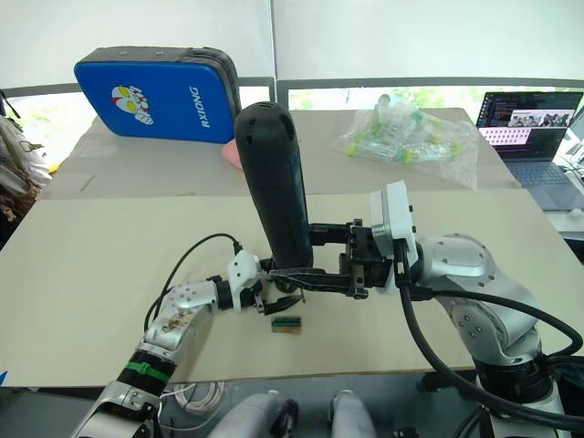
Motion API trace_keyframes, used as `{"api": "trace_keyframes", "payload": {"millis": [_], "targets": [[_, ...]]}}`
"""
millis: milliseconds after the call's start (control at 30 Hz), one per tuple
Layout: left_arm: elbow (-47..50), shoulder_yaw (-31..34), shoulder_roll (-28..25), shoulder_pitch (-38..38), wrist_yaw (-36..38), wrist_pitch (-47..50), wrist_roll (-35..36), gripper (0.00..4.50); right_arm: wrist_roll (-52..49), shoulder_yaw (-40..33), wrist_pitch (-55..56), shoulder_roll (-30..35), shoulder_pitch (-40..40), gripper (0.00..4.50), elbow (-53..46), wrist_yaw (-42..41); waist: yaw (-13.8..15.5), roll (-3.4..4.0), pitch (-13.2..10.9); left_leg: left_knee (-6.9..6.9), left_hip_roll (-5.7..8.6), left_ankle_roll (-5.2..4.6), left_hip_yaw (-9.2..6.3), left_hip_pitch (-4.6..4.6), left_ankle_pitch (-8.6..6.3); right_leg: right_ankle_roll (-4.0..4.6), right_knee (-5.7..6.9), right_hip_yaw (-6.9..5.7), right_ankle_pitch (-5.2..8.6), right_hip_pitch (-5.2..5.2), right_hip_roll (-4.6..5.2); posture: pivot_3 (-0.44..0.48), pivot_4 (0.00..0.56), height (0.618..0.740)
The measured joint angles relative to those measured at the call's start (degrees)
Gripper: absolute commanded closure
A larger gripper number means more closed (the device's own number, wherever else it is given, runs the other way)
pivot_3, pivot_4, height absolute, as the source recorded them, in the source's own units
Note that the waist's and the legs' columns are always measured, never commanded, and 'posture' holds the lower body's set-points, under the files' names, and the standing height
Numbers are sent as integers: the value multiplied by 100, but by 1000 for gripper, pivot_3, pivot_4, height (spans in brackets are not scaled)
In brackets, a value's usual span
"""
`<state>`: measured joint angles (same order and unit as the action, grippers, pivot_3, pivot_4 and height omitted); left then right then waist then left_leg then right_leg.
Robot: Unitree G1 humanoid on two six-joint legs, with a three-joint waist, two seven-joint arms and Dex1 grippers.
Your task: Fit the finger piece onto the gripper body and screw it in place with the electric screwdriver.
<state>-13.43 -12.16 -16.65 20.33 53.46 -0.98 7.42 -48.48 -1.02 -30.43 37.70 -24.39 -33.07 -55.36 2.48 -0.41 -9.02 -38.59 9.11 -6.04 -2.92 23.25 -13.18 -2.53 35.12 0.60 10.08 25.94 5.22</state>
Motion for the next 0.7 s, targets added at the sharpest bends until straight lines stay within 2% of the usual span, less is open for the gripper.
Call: {"api": "trace_keyframes", "payload": {"millis": [100,633,700], "targets": [[12,-1,-46,-8,-6,-3,-4,34,0,0,0,0,4,2559,0,-33,-18,0,0,-6,-1,-32,0,0,-20,1,1,0,-2,-2,-2,0,150,740],[37,76,-270,-85,-28,-3,127,34,6,-5,0,-22,59,2559,0,-76,-116,1,1,-7,-12,-28,-1,-7,-17,15,15,2,-12,2,-15,0,150,740],[37,76,-275,-88,-29,-3,136,570,7,-5,0,-28,58,2559,0,-76,-119,1,1,-7,-12,-28,-1,-7,-17,15,15,2,-12,2,-15,0,150,740]]}}
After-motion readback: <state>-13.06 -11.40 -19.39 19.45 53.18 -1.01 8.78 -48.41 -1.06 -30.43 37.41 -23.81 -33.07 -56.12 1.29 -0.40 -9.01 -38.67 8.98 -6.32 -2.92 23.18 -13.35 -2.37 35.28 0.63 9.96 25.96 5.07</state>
